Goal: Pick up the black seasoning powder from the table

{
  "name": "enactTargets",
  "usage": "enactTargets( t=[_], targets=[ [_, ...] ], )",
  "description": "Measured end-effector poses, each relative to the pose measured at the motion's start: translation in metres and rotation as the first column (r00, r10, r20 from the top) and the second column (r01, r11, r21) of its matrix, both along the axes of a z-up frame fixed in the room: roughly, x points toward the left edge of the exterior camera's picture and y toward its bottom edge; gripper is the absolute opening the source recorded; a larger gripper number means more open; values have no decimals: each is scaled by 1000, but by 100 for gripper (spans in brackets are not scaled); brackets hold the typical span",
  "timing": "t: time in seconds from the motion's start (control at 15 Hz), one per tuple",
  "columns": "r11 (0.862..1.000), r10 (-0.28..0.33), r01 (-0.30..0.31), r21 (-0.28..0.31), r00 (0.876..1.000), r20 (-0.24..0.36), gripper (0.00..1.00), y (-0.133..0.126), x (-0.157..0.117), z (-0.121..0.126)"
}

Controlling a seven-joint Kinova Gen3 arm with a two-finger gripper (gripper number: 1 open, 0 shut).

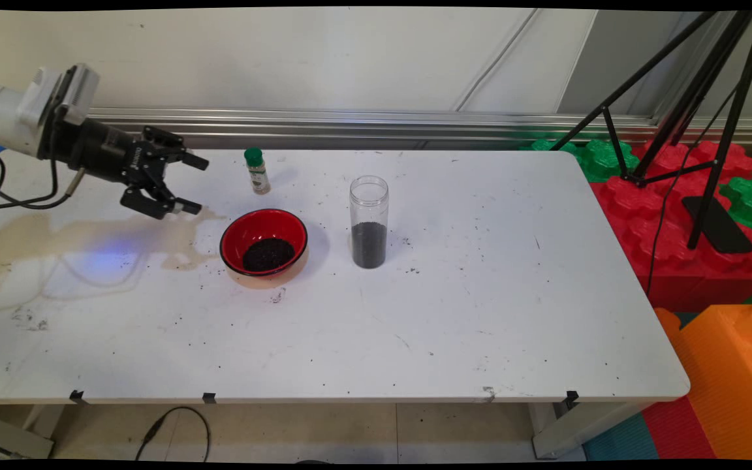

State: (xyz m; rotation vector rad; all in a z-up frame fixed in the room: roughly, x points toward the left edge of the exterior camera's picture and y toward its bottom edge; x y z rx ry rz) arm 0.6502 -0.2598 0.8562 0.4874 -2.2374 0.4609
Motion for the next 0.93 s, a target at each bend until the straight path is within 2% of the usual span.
enactTargets(
  t=[0.33, 0.93],
  targets=[
    [999, -33, 32, -10, 999, -37, 100, -14, -19, -5],
    [998, -56, 54, -21, 994, -98, 100, -31, -45, -19]
  ],
)
